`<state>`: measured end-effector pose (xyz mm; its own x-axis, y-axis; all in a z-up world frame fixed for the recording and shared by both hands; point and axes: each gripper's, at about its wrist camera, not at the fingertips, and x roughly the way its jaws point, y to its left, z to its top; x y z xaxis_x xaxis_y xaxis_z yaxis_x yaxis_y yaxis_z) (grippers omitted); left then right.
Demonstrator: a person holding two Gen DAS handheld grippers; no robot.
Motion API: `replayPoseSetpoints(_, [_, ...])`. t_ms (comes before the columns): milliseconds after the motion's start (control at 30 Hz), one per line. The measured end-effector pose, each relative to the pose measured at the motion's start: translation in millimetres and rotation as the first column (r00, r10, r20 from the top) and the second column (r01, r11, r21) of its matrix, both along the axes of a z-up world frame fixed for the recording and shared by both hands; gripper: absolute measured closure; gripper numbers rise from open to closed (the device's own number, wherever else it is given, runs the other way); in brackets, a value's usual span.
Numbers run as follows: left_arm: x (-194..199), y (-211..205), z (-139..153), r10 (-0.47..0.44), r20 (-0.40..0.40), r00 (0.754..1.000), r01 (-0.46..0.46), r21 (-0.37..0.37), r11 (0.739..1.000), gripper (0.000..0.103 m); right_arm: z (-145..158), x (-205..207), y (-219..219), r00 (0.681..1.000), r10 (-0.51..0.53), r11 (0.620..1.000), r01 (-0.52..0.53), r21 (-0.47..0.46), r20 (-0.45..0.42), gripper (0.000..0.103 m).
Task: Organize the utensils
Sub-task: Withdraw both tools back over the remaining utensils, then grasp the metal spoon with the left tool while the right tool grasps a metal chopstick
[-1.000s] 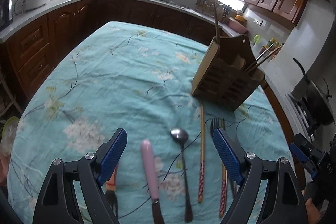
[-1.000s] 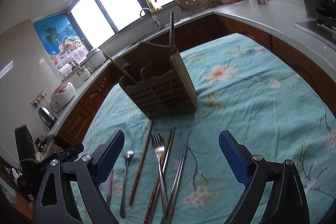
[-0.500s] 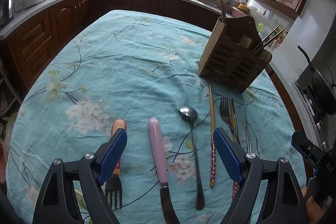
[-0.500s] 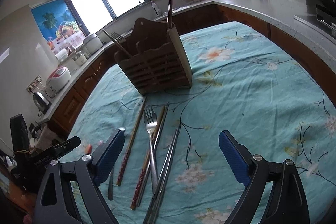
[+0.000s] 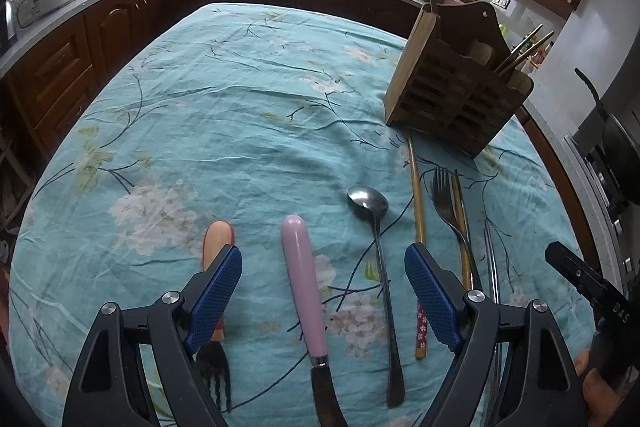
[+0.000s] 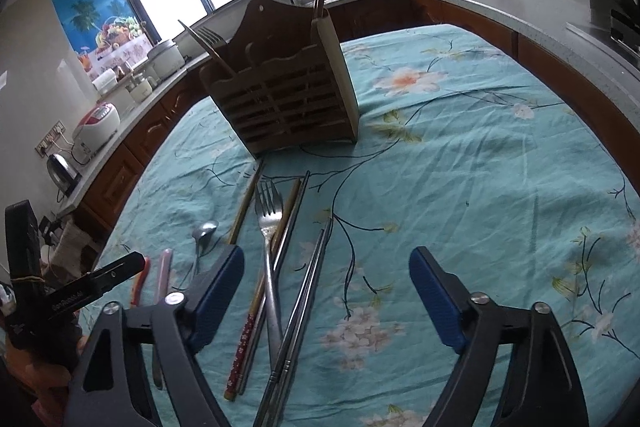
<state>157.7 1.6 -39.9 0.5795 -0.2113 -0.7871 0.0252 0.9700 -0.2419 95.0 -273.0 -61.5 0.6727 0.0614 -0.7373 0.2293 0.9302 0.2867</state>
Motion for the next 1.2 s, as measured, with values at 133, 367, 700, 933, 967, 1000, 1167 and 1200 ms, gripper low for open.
replayPoseSetpoints(133, [10, -3, -4, -0.007, -0.01, 1.0, 0.007, 0.007, 1.0, 0.022, -4, 8, 0, 1.0, 0.012, 1.0, -0.012, -0.003, -0.019, 0.033])
replayPoseSetpoints(367, [29, -14, -15, -0.028, -0.038, 0.999, 0.028, 0.016, 0.999, 0.03, -15, 27, -1, 0.998, 0.026, 1.0, -0.026, -0.005, -0.059, 0.046])
replayPoseSetpoints(700, [56, -29, -35, -0.057, -0.081, 0.995, 0.06, 0.033, 0.998, 0.044, -35, 48, 4, 0.987, 0.057, 0.996, -0.066, -0.052, -0.152, 0.077])
replayPoseSetpoints(933, [69, -39, -43, -0.078, -0.091, 0.993, 0.083, 0.052, 0.995, 0.051, -41, 56, 8, 0.982, 0.071, 0.991, -0.09, -0.102, -0.175, 0.083])
replayPoseSetpoints(967, [71, -41, -43, -0.081, -0.093, 0.992, 0.086, 0.054, 0.995, 0.051, -41, 59, 9, 0.981, 0.074, 0.989, -0.095, -0.11, -0.18, 0.083])
replayPoseSetpoints(1000, [72, -42, -43, -0.086, -0.094, 0.992, 0.091, 0.053, 0.994, 0.052, -41, 61, 10, 0.98, 0.077, 0.988, -0.1, -0.118, -0.184, 0.084])
replayPoseSetpoints(1167, [77, -49, -45, -0.109, -0.094, 0.99, 0.117, 0.079, 0.99, 0.054, -41, 69, 17, 0.974, 0.099, 0.98, -0.131, -0.151, -0.205, 0.083])
replayPoseSetpoints(1200, [78, -51, -46, -0.112, -0.091, 0.989, 0.12, 0.089, 0.989, 0.055, -40, 69, 19, 0.972, 0.104, 0.977, -0.14, -0.163, -0.209, 0.084])
